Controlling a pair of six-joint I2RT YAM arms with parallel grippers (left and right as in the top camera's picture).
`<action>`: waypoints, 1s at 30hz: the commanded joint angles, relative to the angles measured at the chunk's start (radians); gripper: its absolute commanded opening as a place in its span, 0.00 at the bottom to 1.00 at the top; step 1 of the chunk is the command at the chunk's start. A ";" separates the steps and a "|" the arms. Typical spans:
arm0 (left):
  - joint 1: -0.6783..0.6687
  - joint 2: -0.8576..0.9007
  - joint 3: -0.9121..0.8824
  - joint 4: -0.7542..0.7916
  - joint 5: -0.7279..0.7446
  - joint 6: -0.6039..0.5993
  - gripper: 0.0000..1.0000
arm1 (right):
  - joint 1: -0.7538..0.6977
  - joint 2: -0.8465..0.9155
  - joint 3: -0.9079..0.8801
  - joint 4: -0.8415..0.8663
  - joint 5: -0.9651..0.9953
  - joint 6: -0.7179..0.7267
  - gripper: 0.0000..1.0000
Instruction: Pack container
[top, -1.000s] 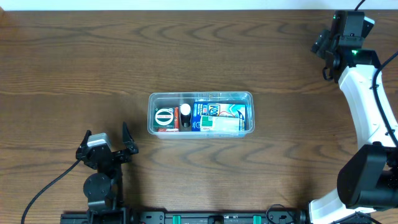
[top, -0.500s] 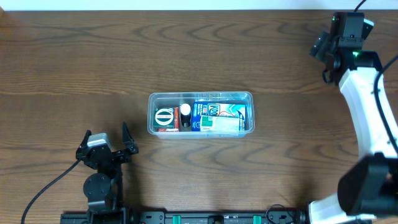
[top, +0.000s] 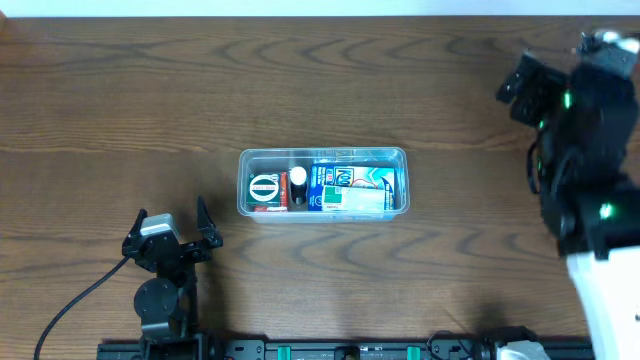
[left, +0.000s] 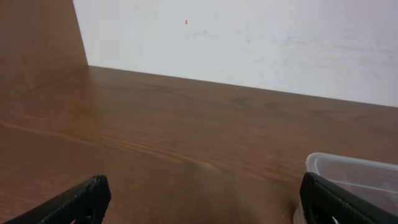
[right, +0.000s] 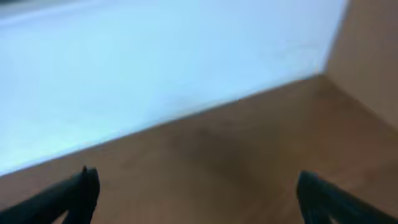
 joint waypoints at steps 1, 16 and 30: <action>0.004 -0.006 -0.019 -0.040 -0.016 0.018 0.98 | -0.008 -0.113 -0.212 0.152 -0.141 -0.108 0.99; 0.004 -0.006 -0.019 -0.041 -0.015 0.018 0.98 | -0.105 -0.661 -1.001 0.656 -0.390 -0.107 0.99; 0.004 -0.006 -0.019 -0.040 -0.015 0.018 0.98 | -0.133 -0.872 -1.234 0.629 -0.363 -0.131 0.99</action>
